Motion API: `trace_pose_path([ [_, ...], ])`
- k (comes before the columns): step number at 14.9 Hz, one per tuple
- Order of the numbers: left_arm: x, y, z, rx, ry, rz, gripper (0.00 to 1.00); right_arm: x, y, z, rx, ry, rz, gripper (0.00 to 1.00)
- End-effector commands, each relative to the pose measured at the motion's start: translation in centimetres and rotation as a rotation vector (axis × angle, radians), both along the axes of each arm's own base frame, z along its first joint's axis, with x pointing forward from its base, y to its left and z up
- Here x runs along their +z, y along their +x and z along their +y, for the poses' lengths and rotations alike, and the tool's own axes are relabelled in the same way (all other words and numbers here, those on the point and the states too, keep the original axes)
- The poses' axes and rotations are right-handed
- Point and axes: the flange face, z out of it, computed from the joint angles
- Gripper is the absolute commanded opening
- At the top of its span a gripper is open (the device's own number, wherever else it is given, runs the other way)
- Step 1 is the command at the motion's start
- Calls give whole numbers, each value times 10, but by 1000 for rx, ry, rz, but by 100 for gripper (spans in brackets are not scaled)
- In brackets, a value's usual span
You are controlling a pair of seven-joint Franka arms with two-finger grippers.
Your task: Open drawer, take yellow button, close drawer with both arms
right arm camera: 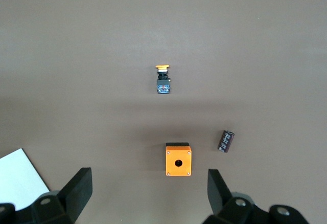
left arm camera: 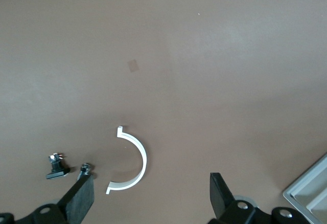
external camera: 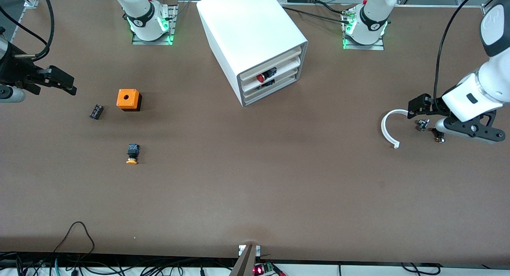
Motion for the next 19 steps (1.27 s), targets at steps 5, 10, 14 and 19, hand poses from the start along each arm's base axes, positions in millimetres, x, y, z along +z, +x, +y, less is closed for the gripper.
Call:
trace_pose_path([
  [5,3,-50,3,74,4,-19,100,6,-1,0,-8,-11,-3,100],
  [10,14,-53,4,153,7,-39,100,6,-1,-1,-10,-11,-3,100],
  [14,18,-54,11,148,14,-12,100,6,-1,0,-8,-11,-3,100],
  [19,22,-57,2,135,17,-3,100,5,-1,-1,-6,-10,0,100],
])
